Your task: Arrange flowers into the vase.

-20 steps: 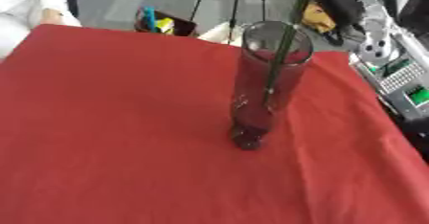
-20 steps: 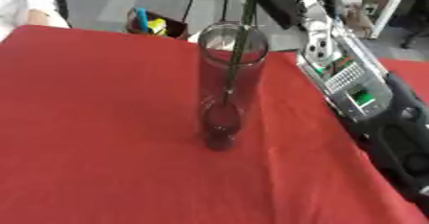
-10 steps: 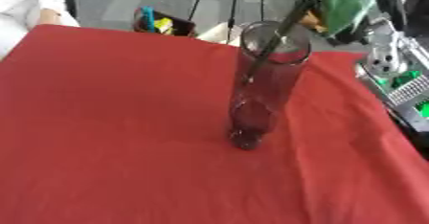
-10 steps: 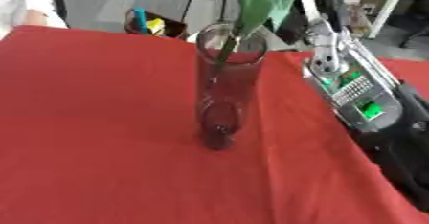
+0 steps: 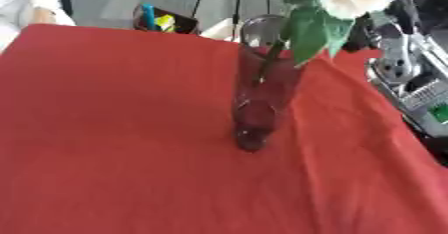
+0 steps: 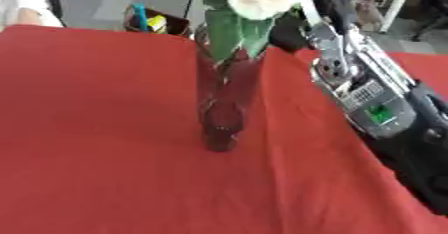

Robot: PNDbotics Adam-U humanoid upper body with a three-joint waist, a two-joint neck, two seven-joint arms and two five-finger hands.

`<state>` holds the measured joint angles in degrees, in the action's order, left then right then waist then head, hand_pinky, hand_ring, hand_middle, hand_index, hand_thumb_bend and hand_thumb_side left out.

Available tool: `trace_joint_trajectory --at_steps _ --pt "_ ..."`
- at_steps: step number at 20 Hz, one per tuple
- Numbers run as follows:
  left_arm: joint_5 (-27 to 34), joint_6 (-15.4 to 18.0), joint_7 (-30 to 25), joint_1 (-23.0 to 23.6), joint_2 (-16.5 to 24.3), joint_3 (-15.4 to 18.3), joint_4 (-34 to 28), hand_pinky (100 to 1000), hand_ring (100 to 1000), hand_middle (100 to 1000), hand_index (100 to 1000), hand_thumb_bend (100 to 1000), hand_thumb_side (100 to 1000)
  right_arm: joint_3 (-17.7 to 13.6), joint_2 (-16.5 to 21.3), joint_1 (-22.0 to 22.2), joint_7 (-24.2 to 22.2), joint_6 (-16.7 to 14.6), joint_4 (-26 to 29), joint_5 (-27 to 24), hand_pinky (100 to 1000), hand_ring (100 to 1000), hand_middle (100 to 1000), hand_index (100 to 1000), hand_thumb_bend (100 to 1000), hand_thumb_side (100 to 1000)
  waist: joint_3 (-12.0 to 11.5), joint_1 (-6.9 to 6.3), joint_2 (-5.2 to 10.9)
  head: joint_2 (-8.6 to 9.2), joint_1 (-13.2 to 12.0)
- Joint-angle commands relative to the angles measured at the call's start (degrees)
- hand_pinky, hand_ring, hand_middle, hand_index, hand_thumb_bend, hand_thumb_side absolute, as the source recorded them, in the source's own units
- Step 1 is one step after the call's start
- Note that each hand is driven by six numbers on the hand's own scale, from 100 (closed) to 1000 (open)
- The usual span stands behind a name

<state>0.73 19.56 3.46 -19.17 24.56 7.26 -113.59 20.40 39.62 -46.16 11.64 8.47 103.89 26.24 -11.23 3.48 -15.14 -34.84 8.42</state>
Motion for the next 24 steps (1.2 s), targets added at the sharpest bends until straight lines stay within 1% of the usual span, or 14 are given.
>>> trace_joint_trajectory --at_steps 1,4,6,8,10,13,15,16,17,21,24 --pt "0.22 0.11 -0.25 -0.43 0.48 -0.04 -1.0 727 867 859 951 100 981 -0.42 1.23 -1.87 -3.0 1.06 0.89 0.07 746 495 499 582 100 833 -0.03 -0.41 1.28 -0.46 0.25" --pt "0.24 0.09 -0.31 -0.47 0.54 -0.11 -1.0 727 867 860 950 100 981 -0.37 0.86 -2.93 -6.28 3.68 0.53 -2.19 746 487 497 578 100 840 -0.08 -0.3 1.33 -0.3 0.19" --pt "0.26 0.04 -0.37 -0.45 0.49 -0.15 -1.0 727 867 859 948 100 981 -0.51 0.46 -3.55 -8.08 5.86 0.3 -4.62 751 478 490 571 100 858 -0.1 -0.18 1.3 -0.11 0.11" --pt "0.25 -0.02 -0.41 -0.45 0.49 -0.14 -1.0 727 867 860 948 100 980 -0.7 0.07 -4.06 -9.58 8.2 -0.07 -7.81 752 468 482 561 100 847 -0.13 -0.08 1.29 0.01 0.08" --pt "0.27 -0.04 -0.42 -0.49 0.52 -0.15 -1.0 727 868 860 948 100 981 -0.89 -0.13 -4.62 -10.39 10.35 -0.48 -10.86 752 464 478 557 100 851 -0.17 0.0 1.32 0.11 0.05" --pt "0.28 -0.05 -0.47 -0.55 0.54 -0.17 -1.0 727 868 860 948 100 981 -1.06 -0.45 -5.09 -10.63 12.48 -0.85 -14.84 759 462 480 558 100 879 -0.24 0.07 1.28 0.29 0.0" --pt "0.29 -0.04 -0.49 -0.63 0.56 -0.19 -1.0 726 868 860 948 100 980 -1.08 -0.51 -5.33 -10.52 13.39 -1.12 -16.6 765 470 492 571 100 932 -0.31 0.09 1.28 0.35 -0.04" --pt "0.3 -0.02 -0.49 -0.69 0.58 -0.2 -1.0 726 868 860 948 100 980 -1.05 -0.52 -5.44 -10.44 13.67 -1.25 -16.98 770 475 500 580 100 989 -0.36 0.1 1.26 0.41 -0.05" --pt "0.31 -0.01 -0.49 -0.72 0.6 -0.21 -1.0 726 868 860 948 100 980 -0.97 -0.52 -5.53 -10.48 13.86 -1.35 -17.11 773 481 507 589 100 1000 -0.4 0.1 1.23 0.47 -0.04" --pt "0.33 0.02 -0.51 -0.8 0.64 -0.23 -1.0 726 868 860 948 100 980 -0.65 -0.59 -5.87 -12.07 14.24 -1.95 -16.13 790 526 556 633 100 1000 -0.55 0.11 1.2 0.55 0.0" --pt "0.36 0.05 -0.51 -0.88 0.66 -0.26 -1.0 726 868 861 948 100 980 -0.76 -0.72 -6.01 -13.27 13.99 -2.39 -15.05 792 533 564 640 100 1000 -0.61 0.08 1.21 0.65 -0.01"
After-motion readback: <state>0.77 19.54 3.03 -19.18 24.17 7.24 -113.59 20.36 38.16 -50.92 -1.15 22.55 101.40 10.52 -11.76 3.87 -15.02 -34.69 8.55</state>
